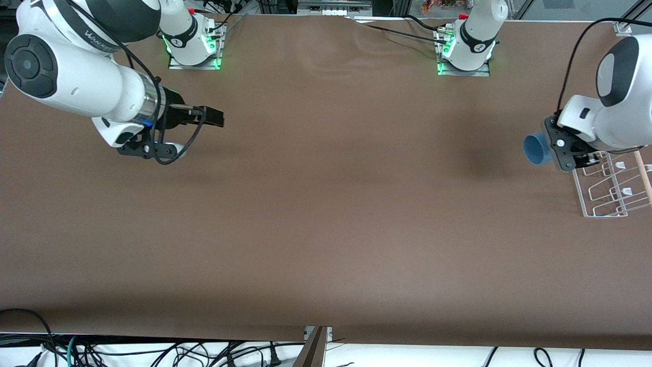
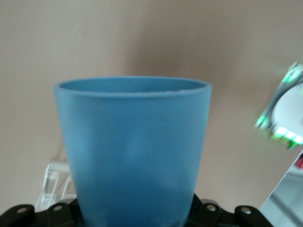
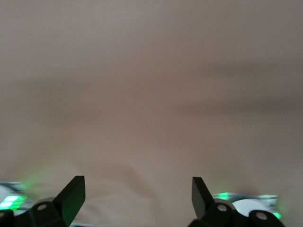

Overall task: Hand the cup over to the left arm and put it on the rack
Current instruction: 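Grasp the cup with the left gripper while the right gripper releases, withdraws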

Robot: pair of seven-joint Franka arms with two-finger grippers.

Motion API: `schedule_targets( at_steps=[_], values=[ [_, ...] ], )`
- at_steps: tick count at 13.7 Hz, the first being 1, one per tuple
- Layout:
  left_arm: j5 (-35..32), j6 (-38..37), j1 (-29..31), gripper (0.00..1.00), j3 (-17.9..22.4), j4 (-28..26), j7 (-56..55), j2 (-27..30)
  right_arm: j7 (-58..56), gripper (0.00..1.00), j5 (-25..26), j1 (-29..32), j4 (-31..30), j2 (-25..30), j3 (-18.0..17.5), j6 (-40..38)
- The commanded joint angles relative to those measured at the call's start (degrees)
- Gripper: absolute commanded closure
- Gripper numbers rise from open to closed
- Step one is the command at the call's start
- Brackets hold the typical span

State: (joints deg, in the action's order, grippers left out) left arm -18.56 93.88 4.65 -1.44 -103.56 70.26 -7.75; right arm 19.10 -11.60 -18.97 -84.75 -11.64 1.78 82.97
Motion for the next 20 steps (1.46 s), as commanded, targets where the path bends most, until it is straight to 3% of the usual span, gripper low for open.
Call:
schedule_targets(
  at_steps=[1, 3, 7, 12, 17, 20],
  values=[
    [-12.4, 1.1, 0.8, 1.0, 0.4, 0.5, -3.7, -2.8, -14.3, 0.01, 7.2, 4.5, -4.4, 3.2, -0.1, 2.4],
    [-22.4, 1.1, 0.9, 1.0, 0.4, 0.0, -4.7, -4.8, -21.9, 0.01, 10.9, 4.6, -4.4, 3.3, 2.2, 5.0],
    [-34.6, 2.3, 1.3, 1.0, 1.8, -0.5, -4.7, -7.3, -23.7, 0.01, 14.2, 4.6, -3.9, 3.4, 2.3, 6.2],
    [-52.0, 13.1, 3.6, 1.0, 4.5, -6.2, -3.8, -8.3, -24.0, 0.01, 16.5, 3.9, -0.5, 3.0, 2.1, 3.3],
    [-66.2, 16.9, 3.6, 1.0, 5.6, -10.2, -3.9, -8.1, -23.4, 0.01, 16.0, 3.8, 1.9, 2.4, 2.1, 3.1],
    [-74.8, 23.1, 3.5, 1.0, 8.3, -12.7, -6.1, -8.2, -23.4, 0.01, 15.1, 3.8, 1.9, 2.5, 2.1, 3.1]
  ],
)
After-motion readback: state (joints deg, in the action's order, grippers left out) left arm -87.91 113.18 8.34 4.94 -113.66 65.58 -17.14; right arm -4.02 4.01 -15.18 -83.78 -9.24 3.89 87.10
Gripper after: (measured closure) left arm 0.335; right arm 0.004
